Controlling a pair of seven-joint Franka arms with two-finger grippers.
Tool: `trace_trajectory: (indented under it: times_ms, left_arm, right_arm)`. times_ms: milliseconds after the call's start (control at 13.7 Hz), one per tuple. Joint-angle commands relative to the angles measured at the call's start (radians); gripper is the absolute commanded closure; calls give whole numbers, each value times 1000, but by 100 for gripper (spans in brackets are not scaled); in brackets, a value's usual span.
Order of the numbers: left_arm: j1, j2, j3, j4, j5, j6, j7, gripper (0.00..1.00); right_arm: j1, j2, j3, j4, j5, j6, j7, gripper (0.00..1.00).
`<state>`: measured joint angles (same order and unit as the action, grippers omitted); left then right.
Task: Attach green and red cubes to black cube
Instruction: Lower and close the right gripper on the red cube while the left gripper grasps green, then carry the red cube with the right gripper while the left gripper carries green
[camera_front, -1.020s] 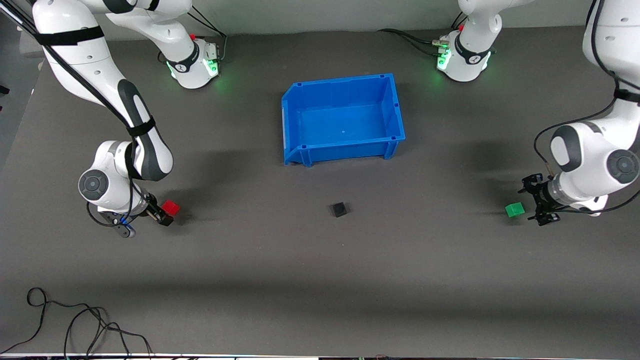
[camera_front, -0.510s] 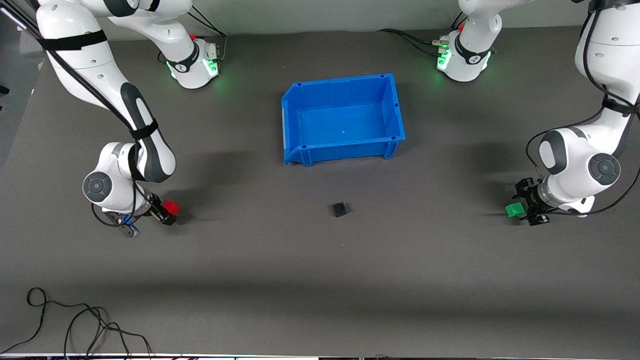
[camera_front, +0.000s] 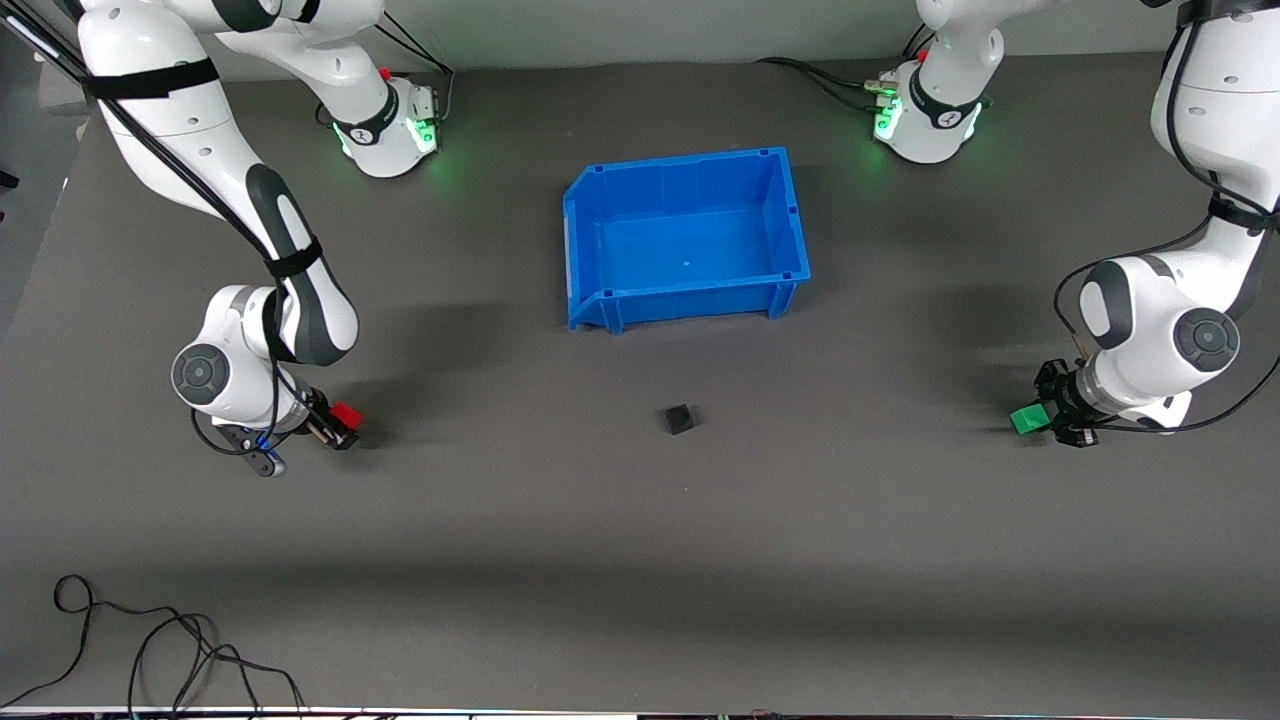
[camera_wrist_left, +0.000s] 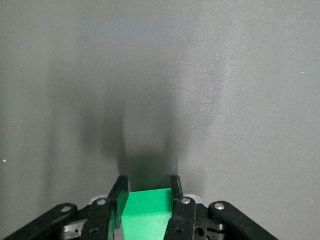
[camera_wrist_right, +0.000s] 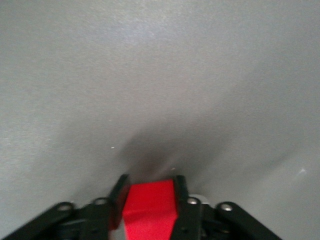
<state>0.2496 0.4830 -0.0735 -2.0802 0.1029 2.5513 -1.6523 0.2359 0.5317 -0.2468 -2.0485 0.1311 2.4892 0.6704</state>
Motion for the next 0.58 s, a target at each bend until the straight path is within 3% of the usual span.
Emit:
trace_trajectory:
  times_ms: [0,73,364,510]
  left_arm:
    - [-36,-52,1,78,21,-162,-20,100]
    - [-52,-52,1,121,20,-222,-20,100]
    - [-84,-55,-23,206,12,-336,81,100]
    - [-79,-63,-75,207,12,-361,130,100]
  right_arm:
    - [13,-6,-6,8,16,-16,5,78]
    - [19,-10,-5,30,21,-42,15,78]
    - [65,20,-3,325,62,-471,254,78]
    - [98,34,-3,388,64,-504,338,78]
